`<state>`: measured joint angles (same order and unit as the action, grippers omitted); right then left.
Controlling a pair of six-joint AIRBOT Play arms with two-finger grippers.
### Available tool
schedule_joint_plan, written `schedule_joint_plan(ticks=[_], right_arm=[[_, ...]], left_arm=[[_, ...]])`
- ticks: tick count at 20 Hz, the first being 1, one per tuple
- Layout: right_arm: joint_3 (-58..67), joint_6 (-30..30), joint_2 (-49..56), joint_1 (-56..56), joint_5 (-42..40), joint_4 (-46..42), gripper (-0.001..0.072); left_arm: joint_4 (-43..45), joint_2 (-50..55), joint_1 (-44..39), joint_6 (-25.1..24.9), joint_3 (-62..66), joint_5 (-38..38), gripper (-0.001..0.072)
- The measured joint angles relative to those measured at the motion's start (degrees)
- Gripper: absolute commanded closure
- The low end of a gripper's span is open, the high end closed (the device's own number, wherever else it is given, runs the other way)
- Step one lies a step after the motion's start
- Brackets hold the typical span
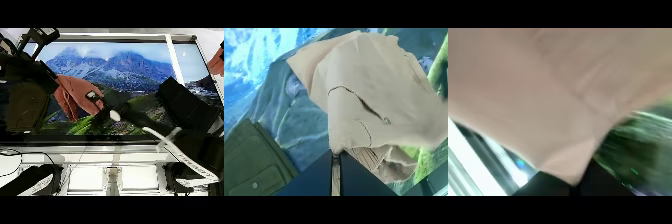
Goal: Fold the clothes and pants, and hang the long-sleeved shirts on hangers.
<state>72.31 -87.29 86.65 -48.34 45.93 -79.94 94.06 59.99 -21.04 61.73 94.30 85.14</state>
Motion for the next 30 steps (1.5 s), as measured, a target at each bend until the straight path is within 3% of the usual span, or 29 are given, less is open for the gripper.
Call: schedule_joint_plan(ticks=[7, 12, 17, 23, 28, 30], right_arm=[[5.8, 10.1, -20.8, 11.3, 25.8, -5.6, 0.0707], [7.1, 17.1, -33.0, 14.1, 38.8, -0.5, 0.0708], [14.9, 17.6, -37.9, 14.8, 52.4, 2.9, 0.0709], [20.8, 16.7, -37.4, 14.9, 58.6, 8.6, 0.0708], [21.7, 16.4, -30.4, 16.0, 59.0, 5.4, 0.0707], [21.8, 15.8, -26.2, 18.0, 56.4, 2.6, 0.0708]], left_arm=[[4.3, -6.8, 0.0, 10.2, 0.2, -1.1, 0.0681], [-3.0, -12.3, -0.1, 18.7, 1.9, -1.0, 0.0681], [-7.9, -12.8, 0.0, 26.6, 4.1, 4.4, 0.0681], [-16.5, -4.6, 0.1, 28.1, 4.6, 16.7, 0.068], [-19.8, 5.7, 4.7, 26.3, 4.6, 19.0, 0.0681], [-20.3, 9.7, 7.5, 23.3, 4.5, 17.0, 0.0681]])
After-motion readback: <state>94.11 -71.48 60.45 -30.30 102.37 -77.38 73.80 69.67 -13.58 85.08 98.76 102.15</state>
